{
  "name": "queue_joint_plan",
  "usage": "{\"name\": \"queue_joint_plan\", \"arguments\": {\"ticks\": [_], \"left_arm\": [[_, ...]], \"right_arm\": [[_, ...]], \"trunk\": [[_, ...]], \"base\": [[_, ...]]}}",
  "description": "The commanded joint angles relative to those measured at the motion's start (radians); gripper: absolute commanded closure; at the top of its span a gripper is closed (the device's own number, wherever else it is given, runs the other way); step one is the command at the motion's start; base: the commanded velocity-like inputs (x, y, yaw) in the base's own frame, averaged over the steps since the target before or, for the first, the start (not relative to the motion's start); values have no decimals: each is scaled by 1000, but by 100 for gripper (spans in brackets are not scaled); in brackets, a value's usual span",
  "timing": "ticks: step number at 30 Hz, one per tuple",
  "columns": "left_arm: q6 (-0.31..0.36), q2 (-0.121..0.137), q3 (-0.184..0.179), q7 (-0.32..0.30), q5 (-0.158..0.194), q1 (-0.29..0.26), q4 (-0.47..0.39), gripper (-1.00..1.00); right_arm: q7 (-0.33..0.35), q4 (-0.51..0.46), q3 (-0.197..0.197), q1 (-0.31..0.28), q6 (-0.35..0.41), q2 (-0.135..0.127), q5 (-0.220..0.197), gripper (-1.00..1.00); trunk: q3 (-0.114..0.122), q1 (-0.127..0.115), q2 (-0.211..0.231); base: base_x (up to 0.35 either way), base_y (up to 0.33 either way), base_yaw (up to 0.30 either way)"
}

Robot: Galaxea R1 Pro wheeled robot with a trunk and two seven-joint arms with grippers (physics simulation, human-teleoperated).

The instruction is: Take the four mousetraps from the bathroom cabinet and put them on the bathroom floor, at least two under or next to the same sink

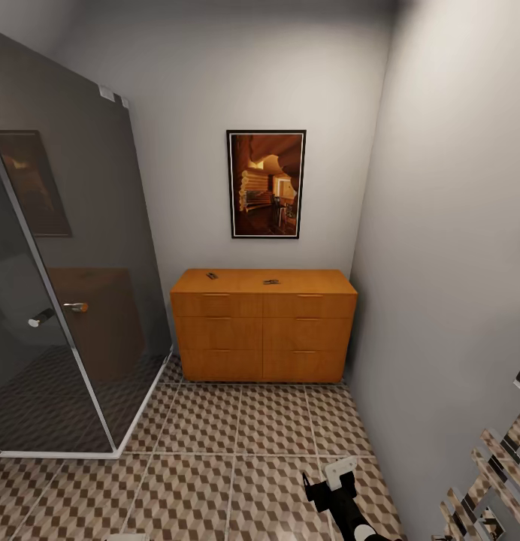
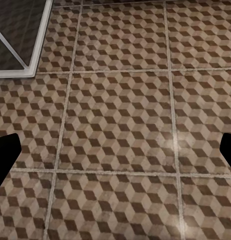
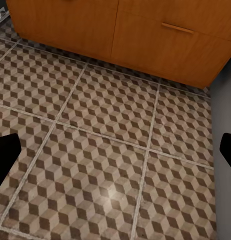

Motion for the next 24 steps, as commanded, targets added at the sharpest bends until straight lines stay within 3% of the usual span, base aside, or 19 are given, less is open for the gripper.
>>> {"name": "queue_joint_plan", "arguments": {"ticks": [1, 24], "left_arm": [[-5, 0, -8, -2, 8, -1, 4, -100], [-5, 0, -8, -2, 8, -1, 4, -100]], "right_arm": [[-10, 1, 3, 0, -1, 0, 10, -100], [-10, 1, 3, 0, -1, 0, 10, -100]], "trunk": [[0, 0, -1], [0, 0, -1]], "base": [[0, 0, 0], [0, 0, 0]]}}
